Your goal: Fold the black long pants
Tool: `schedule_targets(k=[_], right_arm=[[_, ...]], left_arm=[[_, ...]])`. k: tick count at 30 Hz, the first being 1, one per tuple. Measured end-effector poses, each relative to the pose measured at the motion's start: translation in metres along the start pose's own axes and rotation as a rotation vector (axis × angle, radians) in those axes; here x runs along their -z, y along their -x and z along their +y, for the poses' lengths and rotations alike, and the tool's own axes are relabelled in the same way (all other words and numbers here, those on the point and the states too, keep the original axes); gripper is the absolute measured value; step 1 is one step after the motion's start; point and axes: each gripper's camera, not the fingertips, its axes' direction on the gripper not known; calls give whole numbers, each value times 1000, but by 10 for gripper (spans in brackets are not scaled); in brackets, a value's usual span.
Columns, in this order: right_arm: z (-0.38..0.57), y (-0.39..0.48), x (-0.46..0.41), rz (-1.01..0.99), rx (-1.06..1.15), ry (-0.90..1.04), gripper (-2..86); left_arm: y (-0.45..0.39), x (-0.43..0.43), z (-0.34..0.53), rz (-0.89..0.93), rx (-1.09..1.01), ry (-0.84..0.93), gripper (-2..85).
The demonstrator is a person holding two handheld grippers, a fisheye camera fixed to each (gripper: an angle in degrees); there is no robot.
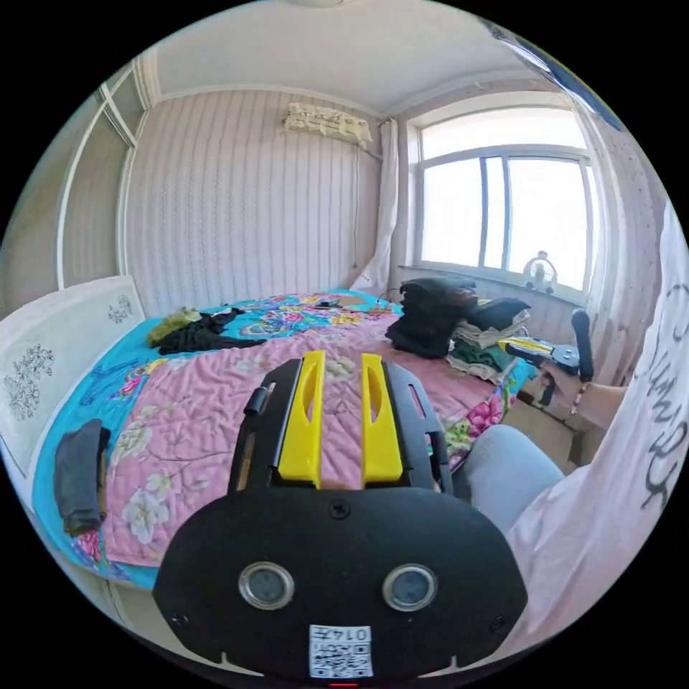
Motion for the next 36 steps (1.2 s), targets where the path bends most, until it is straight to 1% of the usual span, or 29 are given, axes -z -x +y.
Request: schedule_targets(k=[4, 8, 12, 14, 19, 23, 27, 28, 29, 31, 34, 36], right_arm=[[-15, -66, 19, 20, -66, 54, 112], [-46, -136, 31, 59, -176, 70, 137], [-84, -192, 43, 116, -249, 35, 140], [-114, -228, 52, 142, -300, -13, 137], [-182, -302, 58, 120, -406, -22, 136], [-233, -353, 54, 161, -464, -37, 136], [-271, -386, 34, 133, -525, 25, 132], [-281, -393, 29, 103, -543, 44, 119], [-289, -396, 31, 68, -544, 38, 100], [-299, -398, 44, 54, -547, 29, 62], [-312, -399, 83, 28, -568, 21, 26], [-320, -391, 117, 3, -547, -30, 11]], left_arm=[[-98, -47, -9, 94, -134, 24, 104], [-190, -101, -19, 165, -270, 58, 140], [-256, -159, -28, 298, -301, 72, 145], [-301, -207, -39, 347, -347, 72, 146], [-391, -310, -71, 483, -417, 106, 146], [-459, -400, -100, 519, -412, 132, 139], [-508, -475, -113, 483, -401, 223, 132], [-520, -500, -115, 493, -385, 282, 125], [-531, -521, -114, 506, -393, 343, 98], [-540, -541, -113, 501, -389, 416, 69], [-530, -541, -127, 496, -333, 449, 34], [-520, -524, -137, 499, -369, 401, 21]])
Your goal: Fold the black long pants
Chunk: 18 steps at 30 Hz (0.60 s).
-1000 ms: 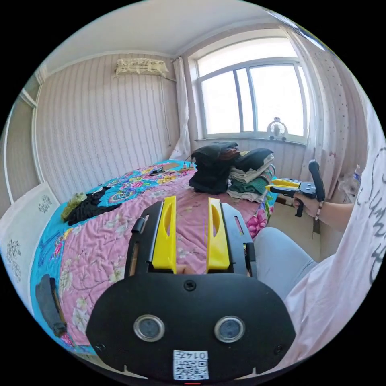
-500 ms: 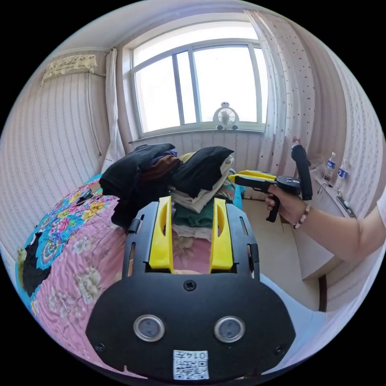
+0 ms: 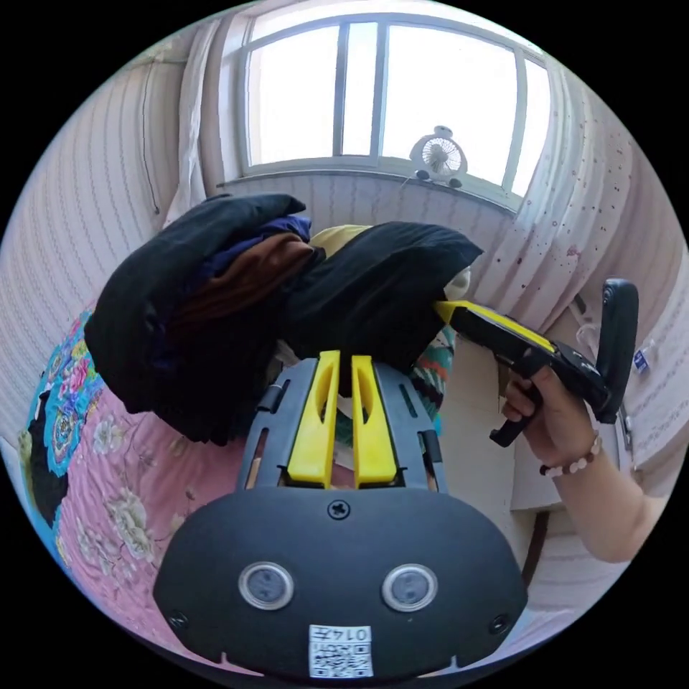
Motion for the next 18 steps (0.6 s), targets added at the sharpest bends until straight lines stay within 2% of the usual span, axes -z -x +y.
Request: schedule_targets(k=[3, 6, 11, 12, 14, 18], right_arm=[[-2, 32, 59, -28, 47, -58, 1], [3, 70, 115, -142, 69, -96, -2], [36, 180, 173, -456, 134, -30, -4], [40, 199, 173, -487, 161, -7, -4], [53, 277, 176, -591, 289, 64, -4], [58, 368, 198, -760, 343, 16, -4]], left_arm=[[6, 53, 11, 47, -56, -69, 10], [17, 127, 42, 114, -37, -193, 5], [65, 268, 149, 308, 162, -425, 1], [72, 283, 163, 286, 185, -441, 0], [101, 341, 211, 113, 233, -489, -2], [143, 431, 257, -81, 302, -533, -5]])
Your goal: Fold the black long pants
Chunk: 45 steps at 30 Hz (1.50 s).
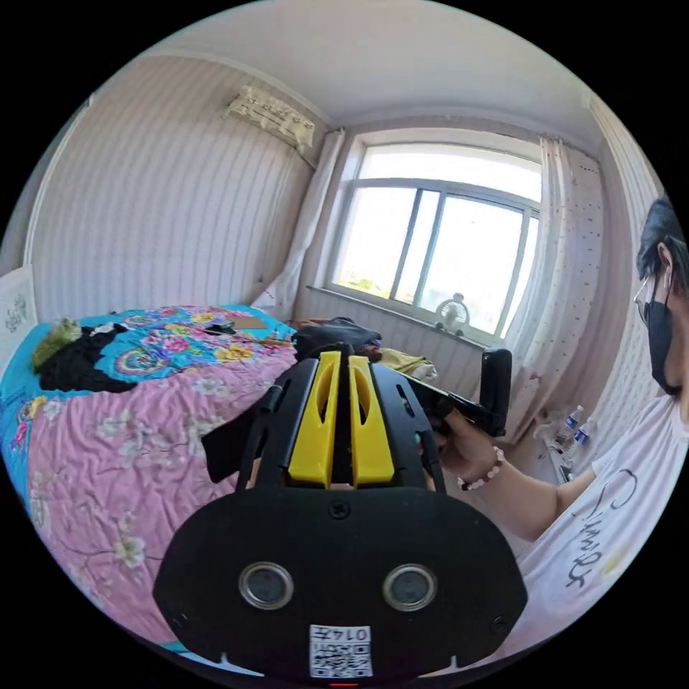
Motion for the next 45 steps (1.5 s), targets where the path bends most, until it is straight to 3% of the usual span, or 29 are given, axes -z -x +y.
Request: schedule_targets(k=[6, 10, 12, 17, 22, 27, 33, 41, 45], right_arm=[[-24, 63, -29, -44, 26, -65, -3], [12, 64, -33, 122, 58, -13, 0], [49, 47, -45, 200, 16, 103, 3], [196, -9, -97, 213, -182, 669, 5], [247, -1, -94, 235, -148, 762, 6], [227, 2, -78, 219, -153, 634, 6], [134, 43, -52, 221, 95, 368, 6], [-16, 69, -5, 224, 258, -4, 5], [-28, 64, 6, 206, 255, -37, 5]], left_arm=[[60, 121, -44, -120, 9, -205, -6], [110, 159, -33, -190, 112, -224, -7], [138, 159, -5, -271, 186, -146, -7], [224, 110, 131, -516, 432, 494, -7], [232, 131, 170, -471, 468, 524, -5], [246, 164, 147, -531, 448, 432, -7], [253, 227, 65, -534, 362, 171, -8], [218, 310, -92, -520, 63, -207, -10], [196, 325, -127, -545, -75, -265, -10]])
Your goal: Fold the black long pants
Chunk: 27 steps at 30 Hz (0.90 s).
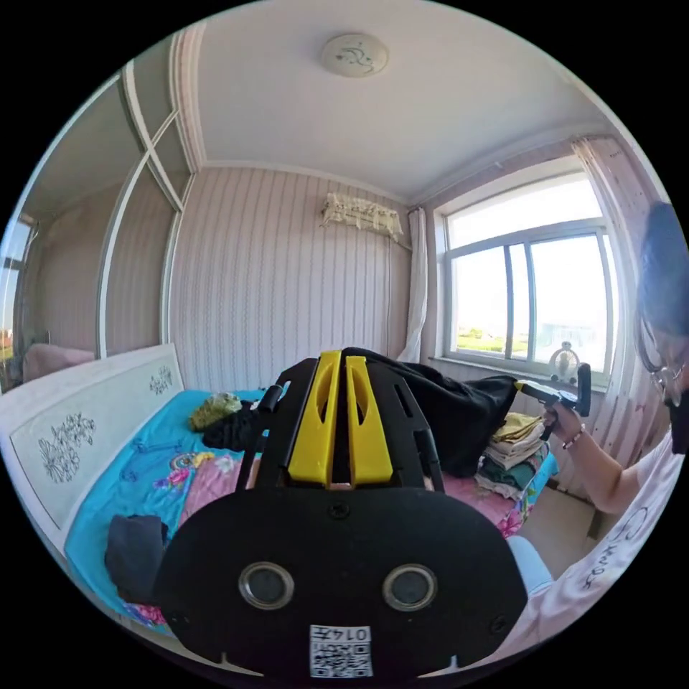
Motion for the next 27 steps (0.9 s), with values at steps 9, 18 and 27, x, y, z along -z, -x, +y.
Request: schedule_targets(k=[9, 18, 27], right_arm=[[242, -27, -99, -20, -157, 619, 1], [387, 11, -129, -16, 11, 1007, 1], [395, -51, -114, 57, -156, 968, 62]], left_arm=[[-2, -89, 250, 21, 27, 782, -9], [-37, -107, 441, 25, 67, 1166, -7], [-24, -84, 429, 30, 155, 1020, -2]])
